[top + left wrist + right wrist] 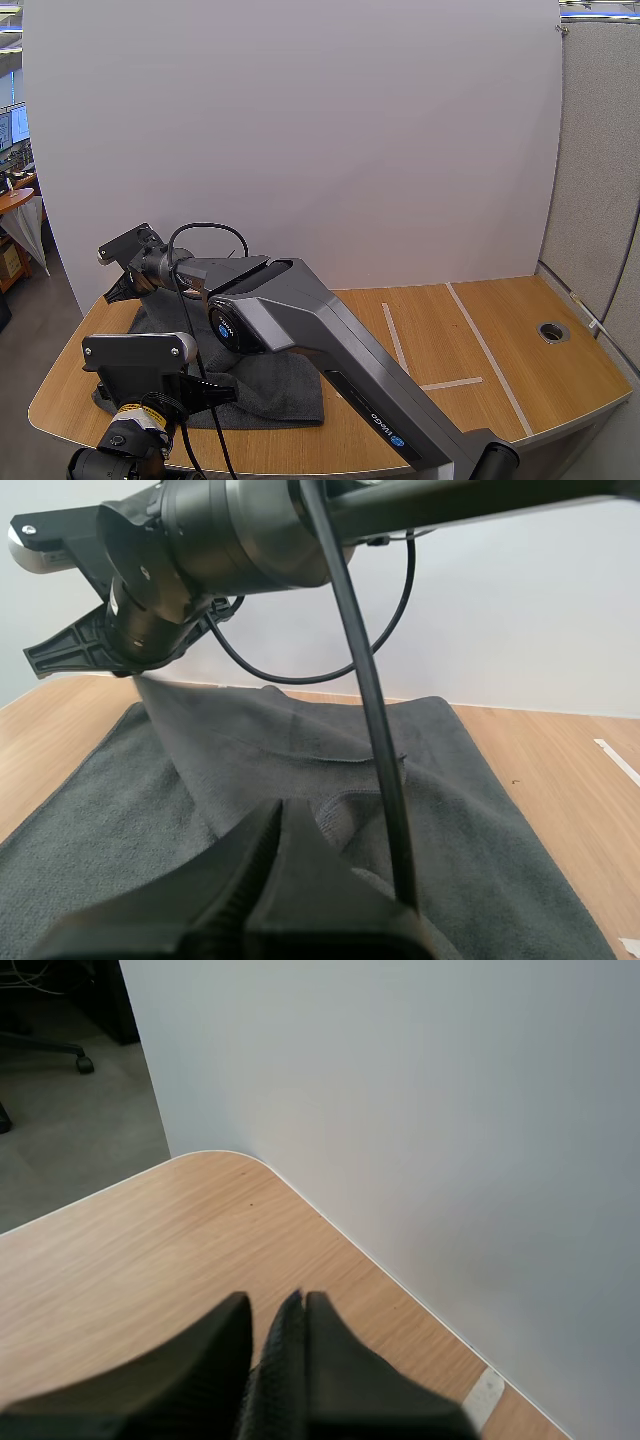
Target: Fold the towel
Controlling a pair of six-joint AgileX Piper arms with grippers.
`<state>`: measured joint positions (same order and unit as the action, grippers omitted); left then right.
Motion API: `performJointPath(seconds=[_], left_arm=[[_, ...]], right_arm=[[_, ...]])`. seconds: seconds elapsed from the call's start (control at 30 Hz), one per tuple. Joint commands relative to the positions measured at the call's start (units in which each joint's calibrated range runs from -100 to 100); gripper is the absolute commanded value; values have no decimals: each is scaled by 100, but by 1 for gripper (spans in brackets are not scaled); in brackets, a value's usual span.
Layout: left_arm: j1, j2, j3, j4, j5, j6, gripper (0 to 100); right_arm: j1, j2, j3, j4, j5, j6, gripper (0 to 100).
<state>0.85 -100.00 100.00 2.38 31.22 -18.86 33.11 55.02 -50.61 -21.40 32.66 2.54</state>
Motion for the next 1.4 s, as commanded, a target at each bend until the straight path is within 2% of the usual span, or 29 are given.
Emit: performJointPath(seconds=[0.0, 0.03, 0.23, 0.7, 0.83, 0.9, 0.97, 1.07, 1.1, 1.13, 1.37], left_arm=[[9, 0, 0, 3, -51, -52, 0], [9, 0, 0, 3, -51, -52, 0], [9, 0, 0, 3, -51, -52, 0], [9, 0, 0, 3, -51, -52, 0], [9, 0, 0, 3, -51, -52, 0], [9, 0, 0, 3, -51, -52, 0], [9, 0, 0, 3, -51, -52, 0], [9, 0, 0, 3, -51, -52, 0], [9, 0, 0, 3, -51, -52, 0], [9, 0, 0, 3, -51, -52, 0], [9, 0, 0, 3, -51, -52, 0]], right_arm=[[-8, -44, -54, -28, 36, -31, 91], [-8, -44, -54, -70, 36, -31, 100], [-8, -125, -54, -294, 224, -31, 100], [-8, -1446, -54, -294, 2598, -149, 100], [-8, -1826, -54, -284, 3343, -345, 100], [-8, -2025, -54, -230, 3732, -442, 86], [-8, -2238, -54, -217, 4209, -442, 63], [-8, -2575, -54, -217, 4895, -442, 22], [-8, -2664, -54, -217, 5086, -442, 14], [-8, -2795, -54, -217, 5369, -442, 0], [-8, -3647, -54, -229, 6723, -515, 0]])
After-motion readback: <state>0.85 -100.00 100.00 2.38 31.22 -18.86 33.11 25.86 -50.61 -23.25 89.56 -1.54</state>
